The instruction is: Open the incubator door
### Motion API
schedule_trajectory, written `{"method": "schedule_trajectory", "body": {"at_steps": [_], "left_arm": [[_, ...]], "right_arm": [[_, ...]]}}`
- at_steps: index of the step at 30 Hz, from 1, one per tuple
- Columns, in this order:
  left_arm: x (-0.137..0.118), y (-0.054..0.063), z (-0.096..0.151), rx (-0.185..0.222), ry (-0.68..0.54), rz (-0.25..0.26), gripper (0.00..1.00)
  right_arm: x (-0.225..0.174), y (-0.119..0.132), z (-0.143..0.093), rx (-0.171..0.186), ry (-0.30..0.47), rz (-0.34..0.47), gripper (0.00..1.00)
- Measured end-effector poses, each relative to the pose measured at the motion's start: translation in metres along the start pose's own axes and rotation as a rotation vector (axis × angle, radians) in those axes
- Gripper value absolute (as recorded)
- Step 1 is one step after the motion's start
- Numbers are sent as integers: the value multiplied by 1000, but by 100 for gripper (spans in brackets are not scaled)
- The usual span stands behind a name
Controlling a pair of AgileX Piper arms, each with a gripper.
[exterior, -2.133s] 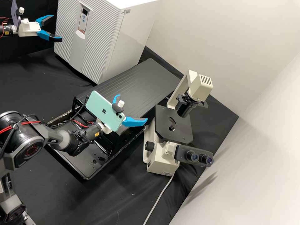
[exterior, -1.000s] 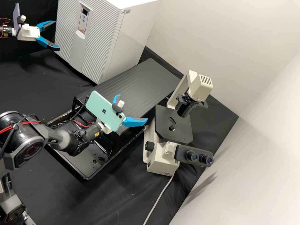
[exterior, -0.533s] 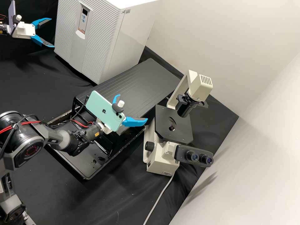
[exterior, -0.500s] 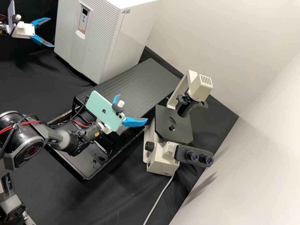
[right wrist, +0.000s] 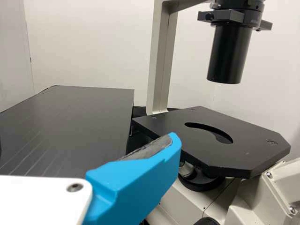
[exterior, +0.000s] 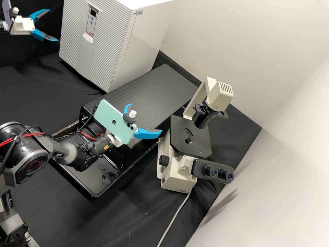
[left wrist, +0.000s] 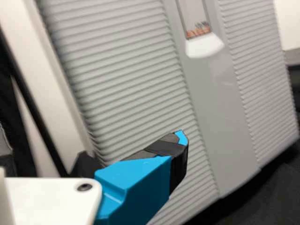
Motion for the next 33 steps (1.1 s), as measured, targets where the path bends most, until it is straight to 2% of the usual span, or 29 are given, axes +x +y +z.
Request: {"method": "schedule_trajectory", "body": {"at_steps": [6,10,16,23,33], "left_arm": [[-2,22,-4,11,42,55,100],[-1,23,-4,7,43,59,100],[13,26,4,-22,11,77,100],[25,27,15,-24,-23,86,100],[25,27,14,-28,-16,91,100]], "right_arm": [[0,0,0,0,0,0,100],[0,0,0,0,0,0,100],[0,0,0,0,0,0,100],[0,0,0,0,0,0,100],[0,0,0,0,0,0,100]]}}
